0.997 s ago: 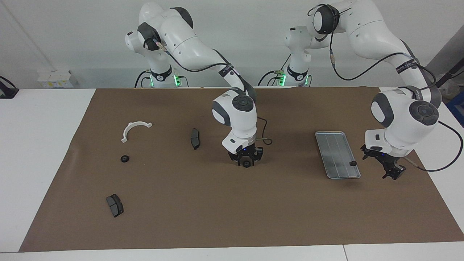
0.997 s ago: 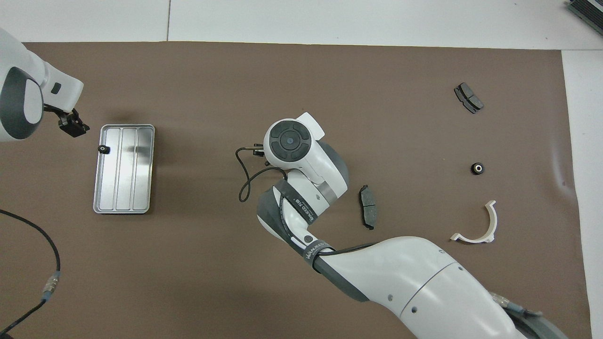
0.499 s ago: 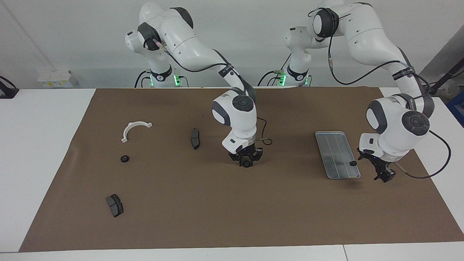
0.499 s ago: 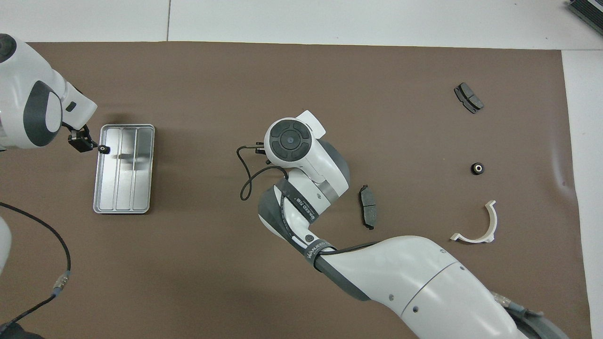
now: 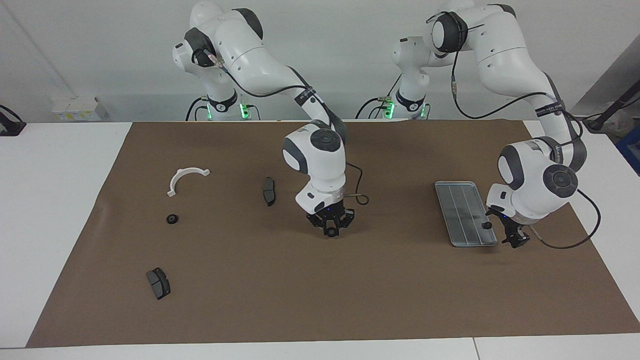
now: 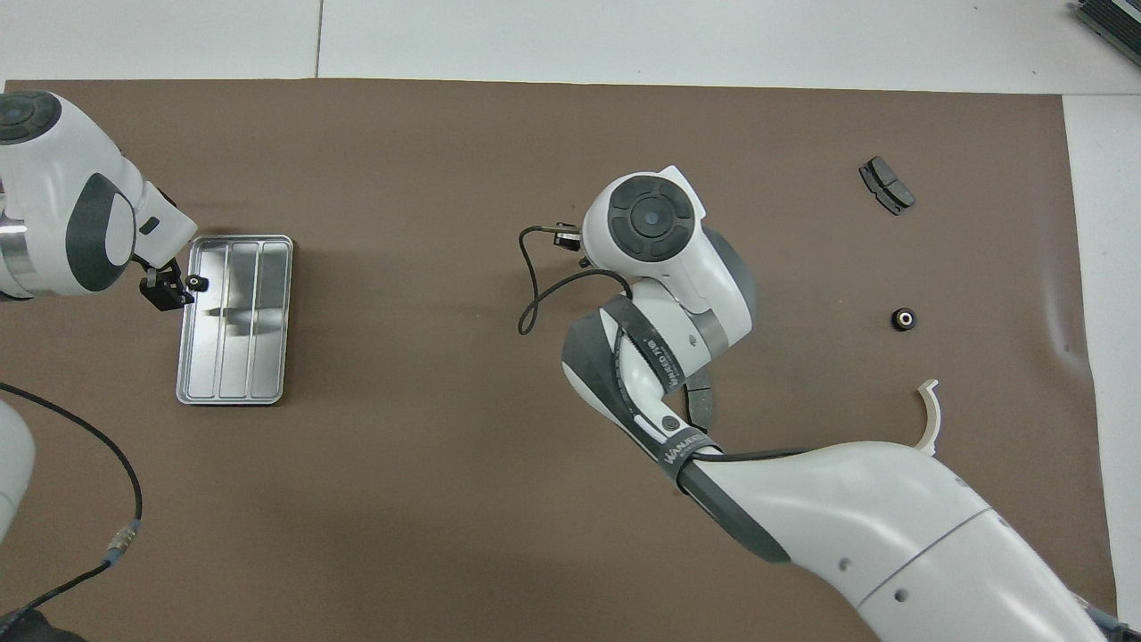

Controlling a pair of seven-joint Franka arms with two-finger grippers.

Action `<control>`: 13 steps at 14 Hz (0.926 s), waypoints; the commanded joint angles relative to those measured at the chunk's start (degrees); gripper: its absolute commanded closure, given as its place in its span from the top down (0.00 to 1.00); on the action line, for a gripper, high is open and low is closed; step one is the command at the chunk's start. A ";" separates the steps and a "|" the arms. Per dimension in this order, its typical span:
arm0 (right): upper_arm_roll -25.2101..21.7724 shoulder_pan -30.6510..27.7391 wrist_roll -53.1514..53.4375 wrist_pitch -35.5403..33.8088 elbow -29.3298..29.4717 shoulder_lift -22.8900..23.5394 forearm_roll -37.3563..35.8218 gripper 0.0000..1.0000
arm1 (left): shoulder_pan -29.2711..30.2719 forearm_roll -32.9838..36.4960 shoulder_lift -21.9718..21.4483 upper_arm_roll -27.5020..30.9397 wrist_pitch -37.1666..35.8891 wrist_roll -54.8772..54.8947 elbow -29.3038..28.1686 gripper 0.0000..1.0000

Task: Place bearing gear from tray to pile

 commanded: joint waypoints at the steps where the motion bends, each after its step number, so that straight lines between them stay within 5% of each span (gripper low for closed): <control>1: 0.87 -4.42 -3.93 4.26 -16.24 -11.05 0.10 0.00 | -0.20 0.89 -0.74 0.01 -1.20 1.05 -0.83 1.00; 6: 0.96 -11.10 -16.40 4.45 -30.40 -19.93 0.98 0.00 | -0.29 0.89 -0.65 0.10 -2.09 1.13 -1.36 1.00; 13: 0.79 -20.67 -41.18 4.36 -40.70 -24.51 11.62 0.01 | -0.29 0.89 0.40 0.10 -1.38 1.13 -1.36 0.54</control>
